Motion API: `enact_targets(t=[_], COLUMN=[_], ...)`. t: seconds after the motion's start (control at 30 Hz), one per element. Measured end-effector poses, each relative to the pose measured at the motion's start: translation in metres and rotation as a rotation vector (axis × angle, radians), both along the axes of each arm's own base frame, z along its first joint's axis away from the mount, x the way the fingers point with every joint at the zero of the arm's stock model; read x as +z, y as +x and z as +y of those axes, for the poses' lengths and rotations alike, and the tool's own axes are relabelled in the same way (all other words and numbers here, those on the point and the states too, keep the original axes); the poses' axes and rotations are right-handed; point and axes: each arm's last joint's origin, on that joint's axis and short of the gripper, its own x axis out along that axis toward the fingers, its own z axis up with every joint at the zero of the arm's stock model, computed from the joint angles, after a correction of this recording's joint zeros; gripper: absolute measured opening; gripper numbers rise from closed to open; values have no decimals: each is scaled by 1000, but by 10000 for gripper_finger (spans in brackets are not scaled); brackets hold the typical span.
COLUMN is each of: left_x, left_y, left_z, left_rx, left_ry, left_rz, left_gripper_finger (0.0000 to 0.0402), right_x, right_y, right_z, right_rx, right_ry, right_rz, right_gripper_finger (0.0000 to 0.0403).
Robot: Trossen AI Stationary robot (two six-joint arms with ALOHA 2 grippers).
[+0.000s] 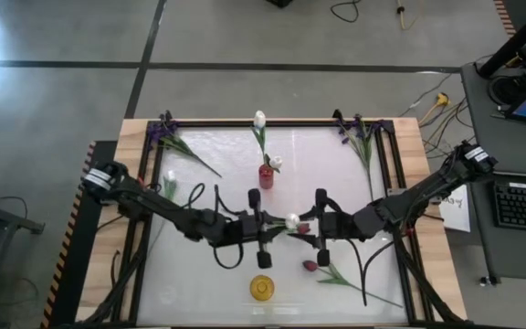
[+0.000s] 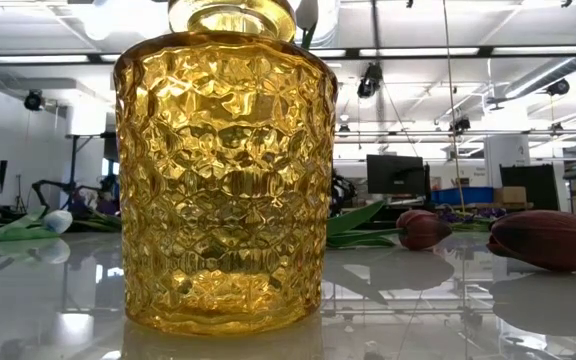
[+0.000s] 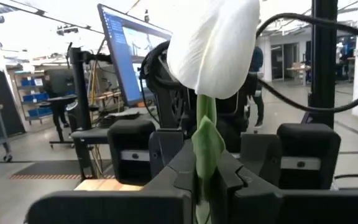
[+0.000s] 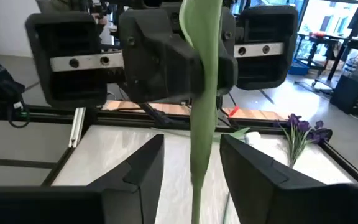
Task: Sort flowers into vase by color
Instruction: Put the bottom white tulip into the red vase
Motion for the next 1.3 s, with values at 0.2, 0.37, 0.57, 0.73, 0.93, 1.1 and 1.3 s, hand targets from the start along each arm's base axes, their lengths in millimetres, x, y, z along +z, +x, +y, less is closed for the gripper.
enact_targets(t=[0.2,0.37,0.57,0.73,0.93,1.1,1.3], left_x=[-1,9,23,38,40,18,-14], left_y=[7,8,10,-4,-34,-58,-65], left_z=[-2,-3,-5,-3,6,16,21], left_rx=[11,-6,-23,-9,4,74,159], left_ry=[37,18,32,71,-10,-141,-234], left_rz=[125,197,225,335,519,708,777], left_gripper_finger=[0,19,76,126,163,170,169], right_x=[-1,0,4,14,30,41,46], right_y=[1,0,0,-6,-15,-15,-3], right_z=[0,-1,-5,-14,-37,-62,-94], right_rx=[-1,-6,-20,-40,-173,-265,-352], right_ry=[-1,-8,-26,-54,-109,-157,-250], right_rz=[4,2,-13,-39,-59,-110,-184], right_gripper_finger=[88,20,14,13,13,13,13])
